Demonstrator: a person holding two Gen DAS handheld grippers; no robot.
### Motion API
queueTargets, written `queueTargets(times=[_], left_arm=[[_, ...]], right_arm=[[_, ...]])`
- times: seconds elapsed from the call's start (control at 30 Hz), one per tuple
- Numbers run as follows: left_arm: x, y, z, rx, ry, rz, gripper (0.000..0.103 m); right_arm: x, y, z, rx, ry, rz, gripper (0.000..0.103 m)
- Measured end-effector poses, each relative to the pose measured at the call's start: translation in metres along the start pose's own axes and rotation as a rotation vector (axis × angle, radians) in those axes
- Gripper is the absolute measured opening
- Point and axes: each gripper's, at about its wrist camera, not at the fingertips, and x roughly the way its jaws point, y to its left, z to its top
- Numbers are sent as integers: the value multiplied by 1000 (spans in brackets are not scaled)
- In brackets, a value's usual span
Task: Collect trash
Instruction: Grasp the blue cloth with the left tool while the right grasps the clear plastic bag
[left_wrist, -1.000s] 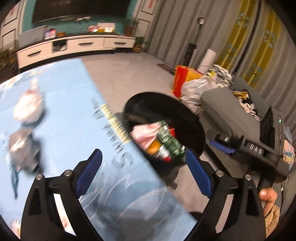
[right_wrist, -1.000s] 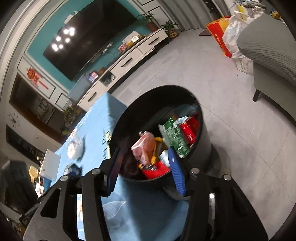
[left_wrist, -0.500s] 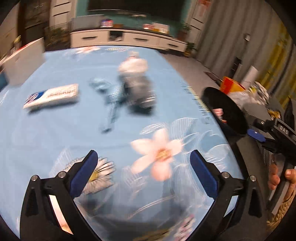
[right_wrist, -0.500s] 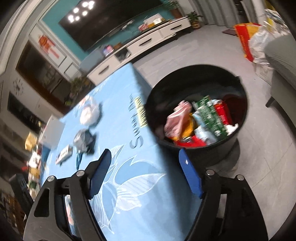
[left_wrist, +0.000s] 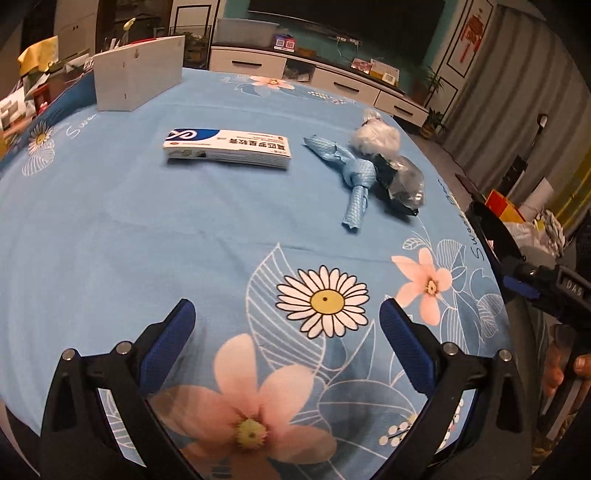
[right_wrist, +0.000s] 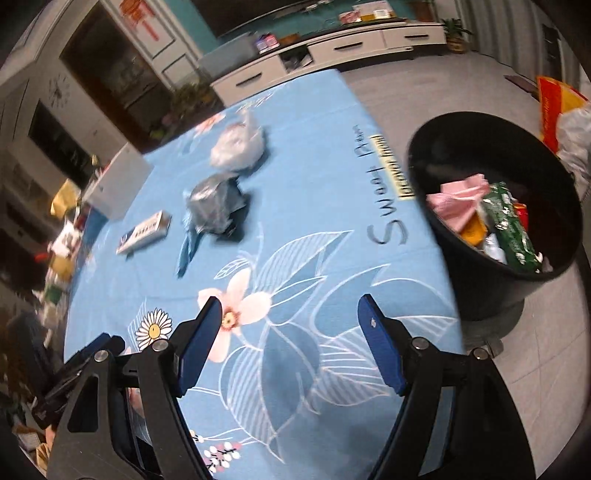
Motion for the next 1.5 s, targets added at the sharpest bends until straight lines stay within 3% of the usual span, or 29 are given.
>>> queueTargets(times=[0.4,1.07,1.1,1.13,1.17,1.23,1.37,1.5], left_arm=[[10,10,7,-29,-1,-44,100],[58,-21,49,33,8,-97,100],[60,-22,51,33,8,-96,100],[62,-22,52,33,8,-98,100],[64,-24,54,34,7,-100,100],[67,-26,58,34,7,-106,100],[74,-34,66,42,4,-127,100],[84,-50,77,71,-7,-155,100]], right_arm=[[30,31,19,-71,31,-16,75],[100,66,71,-170,28,41,75],[104,66,73,-169,31,47,70],[107,66,75,-173,35,54,58],[109,67,76,-178,42,57,51],[110,65,77,-178,34,62,44],[100,55,77,-150,2,58,37],[70,31,79,-95,-86,34,36]])
